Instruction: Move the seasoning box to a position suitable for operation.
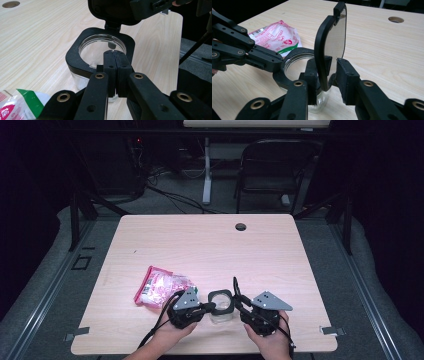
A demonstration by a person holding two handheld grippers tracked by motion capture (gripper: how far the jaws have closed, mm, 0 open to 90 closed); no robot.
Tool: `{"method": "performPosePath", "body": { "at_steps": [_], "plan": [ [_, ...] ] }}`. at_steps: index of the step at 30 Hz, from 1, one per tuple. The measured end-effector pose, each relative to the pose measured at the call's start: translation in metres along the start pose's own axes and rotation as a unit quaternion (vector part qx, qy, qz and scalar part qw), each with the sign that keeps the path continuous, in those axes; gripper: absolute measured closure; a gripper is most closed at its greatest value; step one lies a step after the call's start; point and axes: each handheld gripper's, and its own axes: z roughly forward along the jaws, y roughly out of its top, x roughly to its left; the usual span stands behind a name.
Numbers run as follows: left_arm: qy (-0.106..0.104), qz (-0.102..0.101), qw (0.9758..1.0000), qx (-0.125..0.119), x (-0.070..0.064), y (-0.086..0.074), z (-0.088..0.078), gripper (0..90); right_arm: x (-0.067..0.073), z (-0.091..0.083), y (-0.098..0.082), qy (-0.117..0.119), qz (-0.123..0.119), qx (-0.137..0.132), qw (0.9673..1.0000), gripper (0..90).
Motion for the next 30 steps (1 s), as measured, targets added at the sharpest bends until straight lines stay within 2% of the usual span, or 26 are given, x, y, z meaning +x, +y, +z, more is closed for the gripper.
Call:
{"method": "performPosePath", "body": {
  "at_steps": [11,15,18,19,23,25,30],
  "plan": [
    [-0.002,0.000,1.0000,0.001,0.000,0.000,0.000,89.1,-0.009,-0.003,-0.001,0.014,0.030,0.005,0.9995,77.3],
    [-0.004,-0.001,1.0000,-0.001,0.000,0.000,0.000,89.2,-0.014,-0.003,-0.001,0.025,0.051,0.005,0.9984,78.1],
    [-0.004,-0.002,1.0000,-0.002,-0.001,0.000,0.001,89.1,-0.016,-0.003,-0.002,0.029,0.057,0.005,0.9979,78.4],
    [-0.007,-0.009,0.9999,-0.003,-0.001,0.000,0.001,88.7,-0.017,-0.002,-0.002,0.031,0.063,0.004,0.9975,78.9],
    [-0.011,-0.013,0.9998,-0.008,-0.002,-0.001,-0.001,84.9,-0.017,-0.001,-0.001,0.030,0.066,0.000,0.9974,79.6],
    [-0.008,-0.009,0.9998,-0.014,-0.002,0.000,-0.004,83.4,-0.017,0.000,0.000,0.028,0.056,0.003,0.9980,81.3],
    [0.000,-0.029,0.9993,-0.024,0.006,-0.002,-0.013,80.1,-0.020,0.002,0.003,0.030,0.045,0.002,0.9985,83.1]
  ]
}}
